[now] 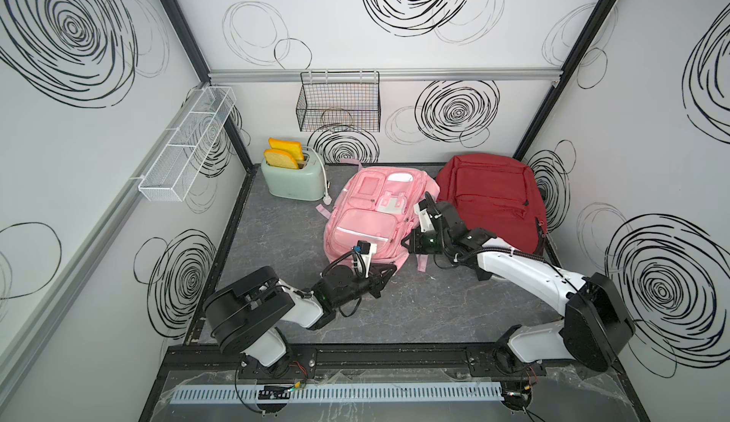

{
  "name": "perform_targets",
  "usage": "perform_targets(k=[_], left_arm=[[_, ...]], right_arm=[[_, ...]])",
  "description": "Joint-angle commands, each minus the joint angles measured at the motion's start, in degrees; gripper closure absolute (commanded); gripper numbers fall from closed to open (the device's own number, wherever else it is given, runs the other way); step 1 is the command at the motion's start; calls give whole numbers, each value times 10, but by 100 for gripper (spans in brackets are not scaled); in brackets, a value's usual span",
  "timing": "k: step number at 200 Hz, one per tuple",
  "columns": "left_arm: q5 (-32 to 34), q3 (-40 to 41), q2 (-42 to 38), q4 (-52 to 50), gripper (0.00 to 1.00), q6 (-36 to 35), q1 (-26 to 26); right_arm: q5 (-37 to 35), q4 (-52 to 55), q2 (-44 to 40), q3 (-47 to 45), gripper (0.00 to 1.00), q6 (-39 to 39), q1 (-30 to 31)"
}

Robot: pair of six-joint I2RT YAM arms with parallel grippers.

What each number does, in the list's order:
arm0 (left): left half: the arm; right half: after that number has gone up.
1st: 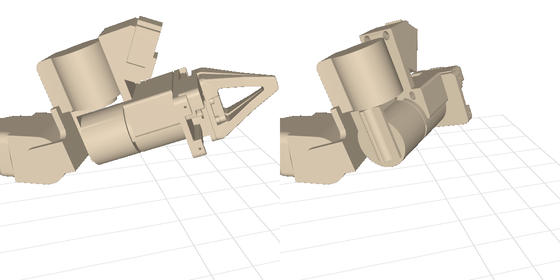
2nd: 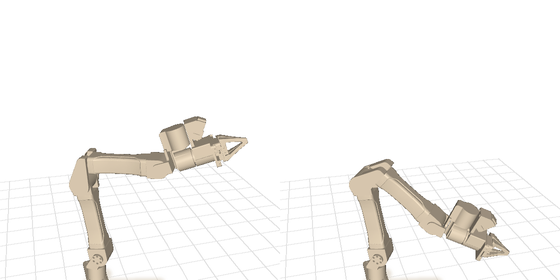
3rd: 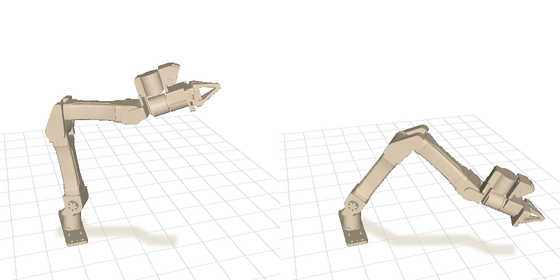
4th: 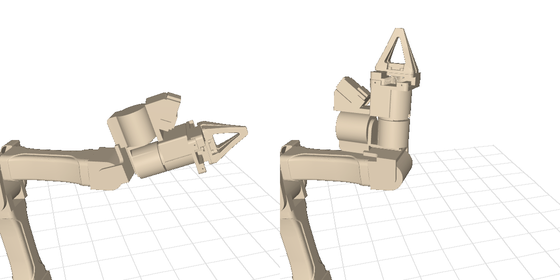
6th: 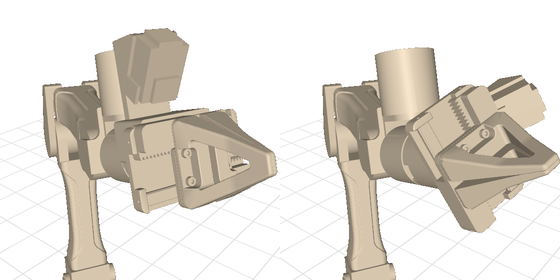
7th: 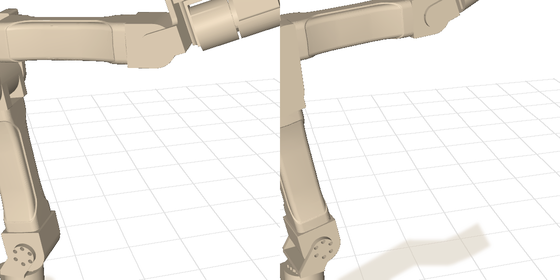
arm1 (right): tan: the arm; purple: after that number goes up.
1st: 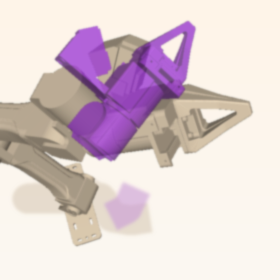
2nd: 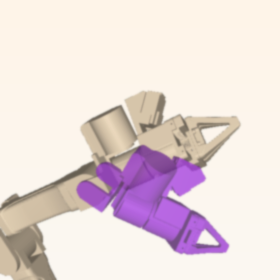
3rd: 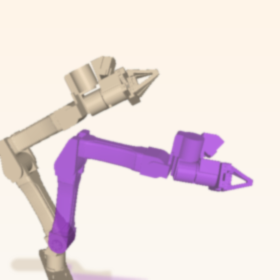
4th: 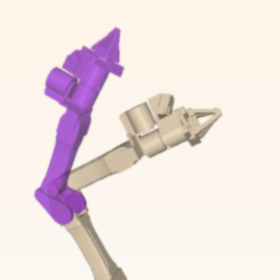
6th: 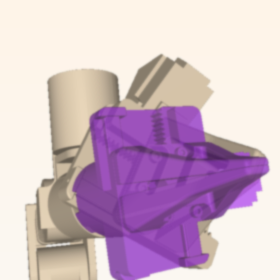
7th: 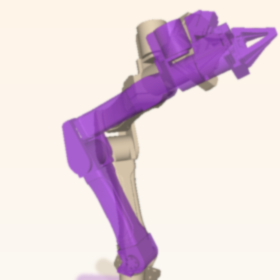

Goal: Zip up the backpack
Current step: Zip the zipper on the backpack.

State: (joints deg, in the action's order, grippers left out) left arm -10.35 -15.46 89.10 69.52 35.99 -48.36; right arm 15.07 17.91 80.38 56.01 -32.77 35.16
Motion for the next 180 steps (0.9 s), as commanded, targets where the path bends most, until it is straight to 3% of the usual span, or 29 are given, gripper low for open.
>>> perform_targets(k=[1,43,91,109,131,180], left_arm=[[1,15,2,-31,100,-5,4],[1,13,6,-32,100,-5,5],[-2,8,15,-32,100,-5,4],[-2,8,14,-32,100,-5,4],[-3,7,15,-31,100,-4,4],[-5,7,18,-30,100,-4,4]], right_arm=[[-56,-2,-1,39,100,75,-36],[-65,-16,4,8,100,84,-68],[-37,-101,-14,-55,95,13,-76],[-32,-132,-29,-82,82,-25,-72],[-42,-158,-47,-111,55,-66,-58],[-45,-175,-75,-159,24,-159,-27]])
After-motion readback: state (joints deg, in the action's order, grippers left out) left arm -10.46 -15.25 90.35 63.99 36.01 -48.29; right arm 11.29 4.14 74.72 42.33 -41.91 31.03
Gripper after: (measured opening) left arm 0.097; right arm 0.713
